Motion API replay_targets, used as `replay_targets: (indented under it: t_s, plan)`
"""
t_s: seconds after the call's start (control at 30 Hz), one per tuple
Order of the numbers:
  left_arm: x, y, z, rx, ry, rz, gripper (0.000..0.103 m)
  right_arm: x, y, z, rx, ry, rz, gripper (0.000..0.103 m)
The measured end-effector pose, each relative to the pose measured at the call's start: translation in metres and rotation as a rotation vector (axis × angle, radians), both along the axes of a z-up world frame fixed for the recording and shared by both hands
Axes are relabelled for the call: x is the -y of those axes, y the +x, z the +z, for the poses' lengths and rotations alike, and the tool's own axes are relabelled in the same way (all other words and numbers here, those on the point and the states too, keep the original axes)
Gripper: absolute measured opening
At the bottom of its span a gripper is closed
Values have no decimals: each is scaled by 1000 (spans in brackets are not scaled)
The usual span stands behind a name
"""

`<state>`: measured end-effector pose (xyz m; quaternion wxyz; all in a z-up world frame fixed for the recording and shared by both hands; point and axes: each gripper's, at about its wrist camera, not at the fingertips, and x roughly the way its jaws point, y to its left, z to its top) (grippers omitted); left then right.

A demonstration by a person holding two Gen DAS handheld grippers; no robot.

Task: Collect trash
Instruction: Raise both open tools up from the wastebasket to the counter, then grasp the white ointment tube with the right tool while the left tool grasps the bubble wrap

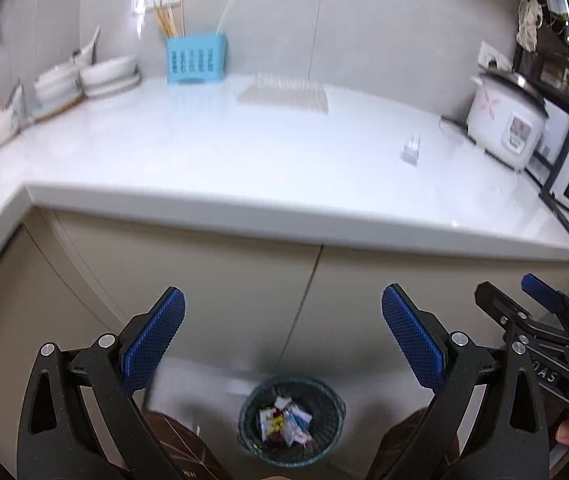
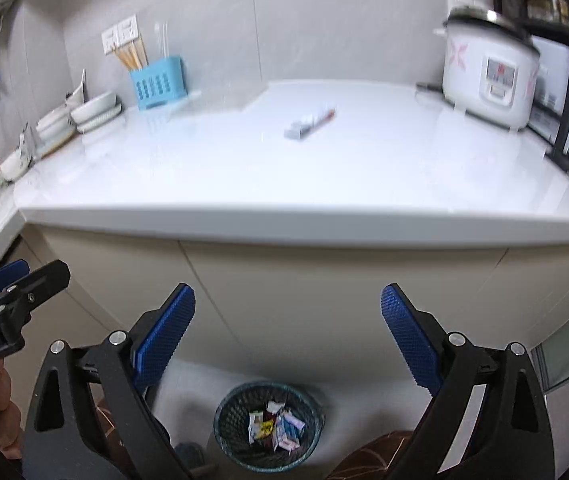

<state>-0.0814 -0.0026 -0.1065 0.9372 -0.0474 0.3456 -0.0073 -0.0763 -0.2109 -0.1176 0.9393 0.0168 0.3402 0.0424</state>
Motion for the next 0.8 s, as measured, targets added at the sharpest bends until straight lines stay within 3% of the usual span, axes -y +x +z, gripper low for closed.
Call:
replay_targets:
  t_s: [0.23, 0.43, 0.8]
  plan:
    - [1, 31, 55, 37, 21, 12, 97, 2, 27, 57, 22, 11, -10, 90]
    - [3, 77, 88, 36, 35, 16, 97, 0, 71, 81, 2, -3, -30, 90]
    - [10, 211, 92, -34, 68, 30, 97, 11, 189, 64, -126, 5, -107, 90]
